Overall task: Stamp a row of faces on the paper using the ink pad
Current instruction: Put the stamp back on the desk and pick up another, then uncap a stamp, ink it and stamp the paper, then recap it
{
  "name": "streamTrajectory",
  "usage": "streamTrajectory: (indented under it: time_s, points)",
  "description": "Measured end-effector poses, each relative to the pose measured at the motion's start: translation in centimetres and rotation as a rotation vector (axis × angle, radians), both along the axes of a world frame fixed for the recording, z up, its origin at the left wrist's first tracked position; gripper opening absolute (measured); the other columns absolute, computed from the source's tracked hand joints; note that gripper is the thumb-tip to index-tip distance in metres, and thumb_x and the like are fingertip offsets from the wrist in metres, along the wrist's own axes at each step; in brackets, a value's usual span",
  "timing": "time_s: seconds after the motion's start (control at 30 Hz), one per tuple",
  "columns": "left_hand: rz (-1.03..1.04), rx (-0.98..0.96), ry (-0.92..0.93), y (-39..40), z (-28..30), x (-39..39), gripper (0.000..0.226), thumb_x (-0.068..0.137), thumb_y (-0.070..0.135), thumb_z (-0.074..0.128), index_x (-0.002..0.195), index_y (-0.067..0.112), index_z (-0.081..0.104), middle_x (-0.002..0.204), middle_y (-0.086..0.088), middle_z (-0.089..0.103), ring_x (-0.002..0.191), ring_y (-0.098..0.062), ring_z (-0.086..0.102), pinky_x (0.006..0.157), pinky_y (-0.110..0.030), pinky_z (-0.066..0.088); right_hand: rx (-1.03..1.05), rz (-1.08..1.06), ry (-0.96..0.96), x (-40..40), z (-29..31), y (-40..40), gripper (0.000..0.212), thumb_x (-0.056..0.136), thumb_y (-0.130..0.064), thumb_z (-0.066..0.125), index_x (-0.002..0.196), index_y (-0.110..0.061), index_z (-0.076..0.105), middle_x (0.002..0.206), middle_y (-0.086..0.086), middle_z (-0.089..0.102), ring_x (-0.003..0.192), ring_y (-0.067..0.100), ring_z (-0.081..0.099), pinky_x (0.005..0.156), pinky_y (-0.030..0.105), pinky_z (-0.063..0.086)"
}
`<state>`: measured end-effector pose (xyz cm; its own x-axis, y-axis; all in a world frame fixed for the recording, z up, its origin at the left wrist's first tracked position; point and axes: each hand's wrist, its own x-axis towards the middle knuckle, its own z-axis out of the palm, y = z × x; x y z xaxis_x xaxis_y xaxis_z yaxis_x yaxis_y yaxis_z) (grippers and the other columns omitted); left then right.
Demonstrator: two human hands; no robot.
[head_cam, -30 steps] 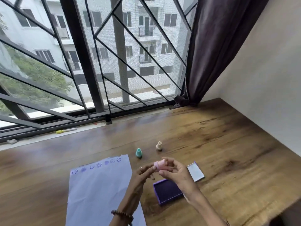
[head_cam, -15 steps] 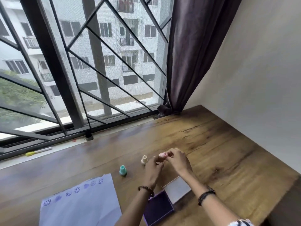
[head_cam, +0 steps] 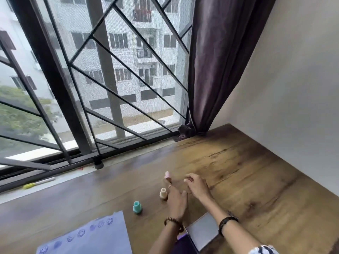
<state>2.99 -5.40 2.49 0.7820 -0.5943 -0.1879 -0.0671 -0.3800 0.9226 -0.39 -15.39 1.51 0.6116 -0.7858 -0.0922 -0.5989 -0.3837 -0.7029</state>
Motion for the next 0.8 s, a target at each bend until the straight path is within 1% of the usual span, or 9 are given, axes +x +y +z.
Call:
streamTrajectory:
  time_s: [0.1,0.2,0.27,0.37,0.43,0.57,0.63,0.7,0.8]
  points:
    - [0.000,-0.061,0.001,-0.5,0.6,0.8,0.072,0.081,-0.004,0.047,0.141,0.003,0.009,0.147,-0.016,0.029,0.131,-0.030,0.040,0.110,-0.037,0.034,0.109,0.017,-0.044,2.3,0.6,0.0,0.021,0.087,-0.024,0.060,0.082,-0.006,0.071,0.093,0.021,0.072,0.081,0.017,0.061,0.068,0.027,0.041]
    - [-0.014,-0.038,0.010,-1.0,0.7,1.2,0.057,0.085,-0.001,0.041,0.138,0.005,0.023,0.144,-0.015,0.039,0.125,-0.028,0.046,0.104,-0.035,0.039,0.230,-0.036,-0.086,4.1,0.7,0.4,0.041,0.082,-0.035,0.064,0.068,0.004,0.068,0.066,0.023,0.062,0.067,0.015,0.055,0.061,0.028,0.037]
    - [0.021,-0.045,0.037,-1.0,0.6,1.3,0.057,0.086,0.002,0.041,0.139,0.007,0.021,0.137,-0.015,0.047,0.119,-0.027,0.051,0.095,-0.029,0.042,0.237,-0.050,-0.080,4.8,0.4,0.5,0.040,0.078,-0.037,0.067,0.058,-0.002,0.065,0.058,0.019,0.056,0.061,0.014,0.052,0.057,0.027,0.034]
    - [0.015,-0.094,0.052,-0.8,0.1,1.1,0.068,0.080,-0.007,0.040,0.142,0.008,0.018,0.142,-0.010,0.041,0.127,-0.026,0.044,0.107,-0.035,0.037,0.308,-0.057,-0.138,4.5,0.2,0.3,0.025,0.075,-0.024,0.073,0.073,0.001,0.071,0.068,0.009,0.062,0.067,0.015,0.056,0.061,0.027,0.039]
    - [-0.005,-0.079,0.044,-0.6,-0.3,0.7,0.062,0.079,-0.009,0.041,0.138,0.005,0.030,0.140,-0.011,0.043,0.127,-0.026,0.043,0.109,-0.039,0.035,0.394,-0.058,-0.201,3.3,0.1,0.0,0.020,0.075,-0.010,0.073,0.091,0.003,0.071,0.079,0.010,0.067,0.069,0.015,0.059,0.060,0.021,0.046]
    - [-0.074,-0.004,0.046,0.3,-0.8,-0.1,0.029,0.081,-0.005,0.045,0.106,0.006,0.056,0.109,-0.013,0.064,0.101,-0.024,0.057,0.081,-0.025,0.040,0.322,-0.060,-0.225,-0.7,-0.8,-0.5,0.031,0.070,0.011,0.071,0.100,0.012,0.064,0.079,0.007,0.064,0.061,0.002,0.058,0.056,0.005,0.044]
    - [-0.122,-0.002,0.028,0.8,-0.6,-0.8,0.024,0.081,-0.002,0.046,0.098,0.010,0.058,0.105,-0.009,0.066,0.097,-0.020,0.058,0.078,-0.023,0.040,0.235,-0.059,-0.191,-2.5,-1.3,-0.5,0.031,0.067,0.012,0.073,0.097,0.009,0.065,0.085,0.011,0.062,0.066,0.007,0.057,0.059,0.003,0.044]
    - [-0.159,0.014,0.005,1.1,-0.2,-1.3,0.023,0.082,0.000,0.047,0.099,0.011,0.060,0.105,-0.007,0.066,0.099,-0.020,0.058,0.083,-0.027,0.042,0.181,-0.061,-0.164,-3.6,-1.2,-0.2,0.033,0.064,0.011,0.075,0.096,0.005,0.066,0.091,0.016,0.061,0.074,0.020,0.060,0.068,0.009,0.047]
    - [-0.170,0.042,0.073,1.9,0.3,-1.2,0.021,0.084,0.004,0.050,0.101,0.010,0.061,0.097,-0.005,0.064,0.097,-0.021,0.059,0.082,-0.028,0.043,0.263,-0.115,-0.171,-4.1,-0.7,0.8,0.042,0.064,0.011,0.076,0.102,0.003,0.059,0.093,0.020,0.064,0.082,0.026,0.061,0.075,0.032,0.049]
